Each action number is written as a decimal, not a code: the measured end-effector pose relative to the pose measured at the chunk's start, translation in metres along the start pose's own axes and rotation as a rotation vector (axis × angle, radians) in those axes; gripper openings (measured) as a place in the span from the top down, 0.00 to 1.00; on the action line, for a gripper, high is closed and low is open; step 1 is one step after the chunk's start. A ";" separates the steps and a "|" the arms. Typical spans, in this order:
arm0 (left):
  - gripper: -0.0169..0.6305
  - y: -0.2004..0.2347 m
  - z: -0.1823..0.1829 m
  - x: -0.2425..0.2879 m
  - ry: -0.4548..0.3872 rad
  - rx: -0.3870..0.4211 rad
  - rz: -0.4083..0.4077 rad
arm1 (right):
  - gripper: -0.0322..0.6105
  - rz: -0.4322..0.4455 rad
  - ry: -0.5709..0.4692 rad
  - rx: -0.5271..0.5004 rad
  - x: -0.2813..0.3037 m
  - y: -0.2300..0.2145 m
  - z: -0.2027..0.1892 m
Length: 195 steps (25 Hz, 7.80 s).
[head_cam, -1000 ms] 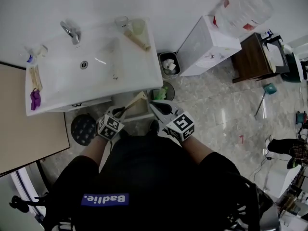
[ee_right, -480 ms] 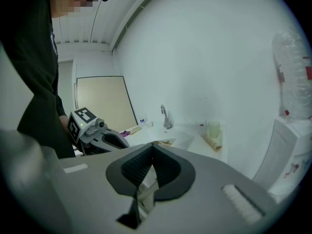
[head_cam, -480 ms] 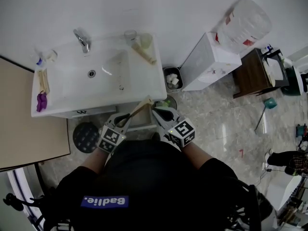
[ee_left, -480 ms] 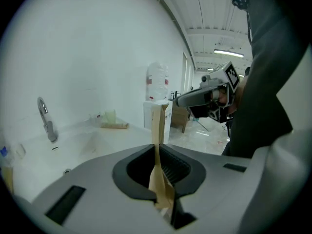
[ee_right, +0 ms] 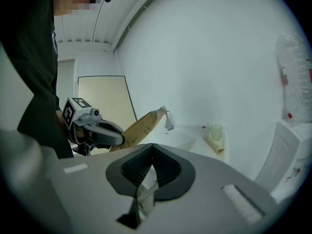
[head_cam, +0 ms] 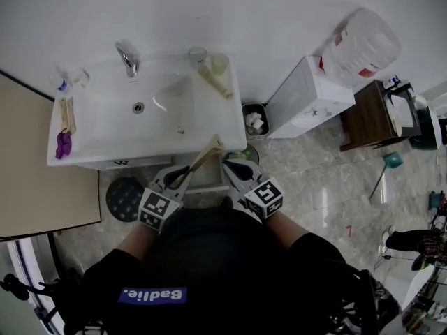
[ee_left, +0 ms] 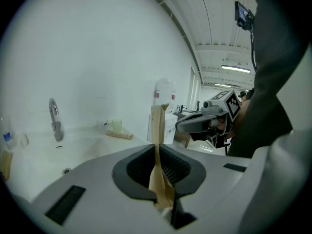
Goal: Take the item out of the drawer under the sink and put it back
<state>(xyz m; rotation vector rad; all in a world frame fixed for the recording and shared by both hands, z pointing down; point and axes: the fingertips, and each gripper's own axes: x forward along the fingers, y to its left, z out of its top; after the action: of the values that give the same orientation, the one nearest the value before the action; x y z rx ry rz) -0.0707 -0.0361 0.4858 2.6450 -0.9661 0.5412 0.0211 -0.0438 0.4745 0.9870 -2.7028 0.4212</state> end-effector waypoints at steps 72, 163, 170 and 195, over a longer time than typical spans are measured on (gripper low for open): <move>0.92 0.034 -0.242 0.140 0.497 0.274 -0.121 | 0.95 -0.116 0.151 0.165 -0.050 -0.024 -0.095; 0.90 -0.029 -0.021 -0.014 -0.011 0.135 -0.134 | 0.95 0.099 -0.010 0.080 0.003 0.071 -0.020; 0.96 -0.040 0.010 -0.023 -0.089 0.130 -0.152 | 0.95 0.118 -0.039 0.059 0.002 0.075 -0.007; 0.96 -0.039 0.002 -0.026 -0.094 0.044 -0.167 | 0.95 0.110 -0.037 0.027 0.003 0.078 -0.005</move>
<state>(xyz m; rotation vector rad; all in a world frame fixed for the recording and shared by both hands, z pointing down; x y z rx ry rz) -0.0635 0.0067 0.4682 2.7795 -0.7560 0.4072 -0.0316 0.0135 0.4651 0.8639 -2.8005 0.4662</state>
